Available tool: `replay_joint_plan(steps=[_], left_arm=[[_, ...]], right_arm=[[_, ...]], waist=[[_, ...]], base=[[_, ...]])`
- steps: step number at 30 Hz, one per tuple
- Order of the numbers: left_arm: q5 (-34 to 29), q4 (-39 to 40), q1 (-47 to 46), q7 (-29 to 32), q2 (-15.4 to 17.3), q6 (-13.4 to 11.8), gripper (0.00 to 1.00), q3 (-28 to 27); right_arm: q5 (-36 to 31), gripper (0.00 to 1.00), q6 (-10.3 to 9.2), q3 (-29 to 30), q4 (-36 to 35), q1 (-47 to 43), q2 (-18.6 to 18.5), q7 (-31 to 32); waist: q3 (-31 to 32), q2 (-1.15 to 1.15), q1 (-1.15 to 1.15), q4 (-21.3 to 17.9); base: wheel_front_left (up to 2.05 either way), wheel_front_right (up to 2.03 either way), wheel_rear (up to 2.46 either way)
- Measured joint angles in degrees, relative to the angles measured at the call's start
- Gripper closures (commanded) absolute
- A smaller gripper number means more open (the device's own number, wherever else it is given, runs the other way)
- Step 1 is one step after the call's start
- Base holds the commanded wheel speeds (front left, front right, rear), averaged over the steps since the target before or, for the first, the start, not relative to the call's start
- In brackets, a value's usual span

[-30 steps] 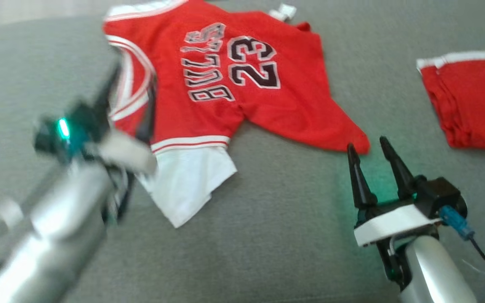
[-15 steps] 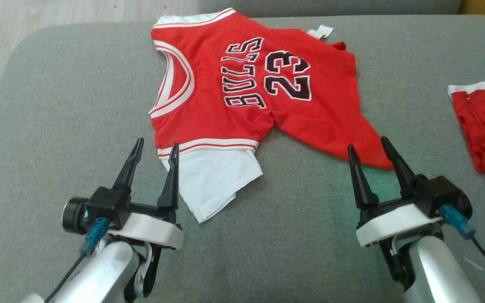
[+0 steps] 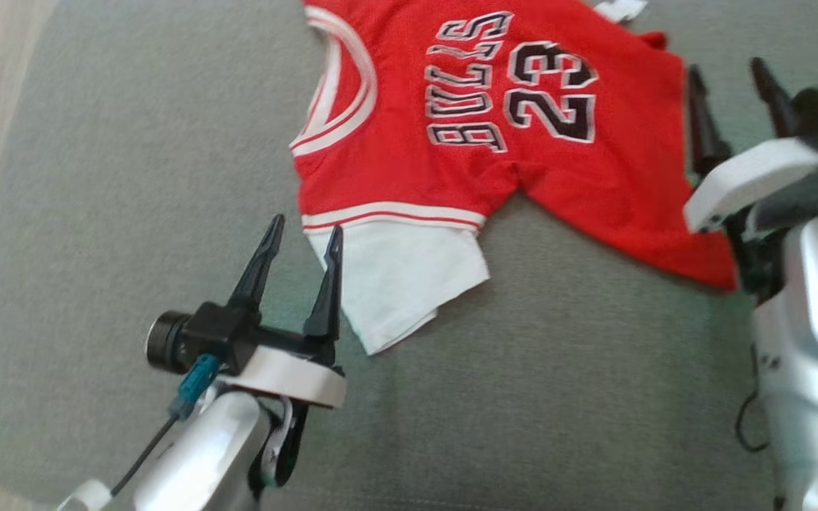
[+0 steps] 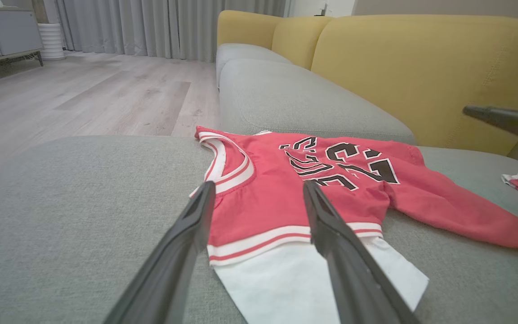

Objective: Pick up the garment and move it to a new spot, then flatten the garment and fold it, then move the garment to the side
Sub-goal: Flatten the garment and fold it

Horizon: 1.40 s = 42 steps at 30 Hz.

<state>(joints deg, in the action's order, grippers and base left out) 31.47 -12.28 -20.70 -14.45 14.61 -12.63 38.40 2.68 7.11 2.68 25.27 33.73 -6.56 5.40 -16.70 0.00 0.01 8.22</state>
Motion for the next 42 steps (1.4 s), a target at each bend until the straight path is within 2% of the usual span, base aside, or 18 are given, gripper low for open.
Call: replay_joint_plan(steps=[3,4,8,14,16,22,29,34,42], left_arm=[[-0.7,-0.8,-0.9,0.0,-1.5,1.1,0.00,-1.1],[-0.7,-0.8,-0.9,0.0,-1.5,1.1,0.00,-1.1],[-1.9,-2.0,-1.4,0.0,-2.8,2.2,0.00,-1.7],[-3.4,-3.0,-1.5,0.0,-4.6,3.8,0.00,-3.3],[-3.8,-3.5,-1.7,0.0,-4.9,4.2,0.00,-3.5],[-5.0,-4.3,-2.4,0.0,-6.3,5.4,0.00,-5.1],[-6.4,-5.4,-2.4,0.0,-7.7,6.7,0.00,-5.5],[-7.0,-5.4,-2.4,0.0,-8.1,7.2,0.00,-6.8],[-8.3,-5.5,-2.4,0.0,-8.8,8.2,0.00,-7.5]], right_arm=[[-0.9,0.00,0.00,3.6,7.1,3.7,-1.0,2.4],[-0.9,0.00,0.00,3.6,7.1,3.7,-1.0,2.4],[-3.8,0.00,0.00,6.5,15.0,7.7,-2.1,3.9],[-6.6,0.00,0.00,6.6,24.1,11.7,-3.5,5.3],[-7.2,1.00,0.00,5.0,26.2,13.7,-4.5,6.0],[-8.1,1.00,0.00,1.0,30.7,17.1,-7.8,5.0],[-11.6,1.00,0.00,0.2,33.2,20.4,-15.7,2.7],[-15.4,1.00,0.00,-1.0,34.2,26.6,-18.2,1.4],[-21.6,1.00,0.00,-1.7,36.3,31.0,-21.4,-0.2]], waist=[[-1.2,0.00,0.00,1.9],[-1.2,0.00,0.00,1.9],[-2.8,0.00,0.00,4.1],[-4.9,0.00,-0.01,6.4],[-5.4,0.00,-0.02,6.8],[-5.6,0.00,-0.01,7.2],[-4.5,0.00,-0.01,7.8],[-4.2,0.00,-0.01,8.3],[-4.7,0.00,-0.01,8.6]], base=[[0.00,0.00,0.00],[0.00,0.00,0.00],[0.00,0.00,0.00],[0.00,0.00,0.00],[0.00,0.00,0.00],[0.00,0.00,0.00],[0.00,0.00,0.00],[0.00,0.00,0.00],[0.00,0.00,0.00]])
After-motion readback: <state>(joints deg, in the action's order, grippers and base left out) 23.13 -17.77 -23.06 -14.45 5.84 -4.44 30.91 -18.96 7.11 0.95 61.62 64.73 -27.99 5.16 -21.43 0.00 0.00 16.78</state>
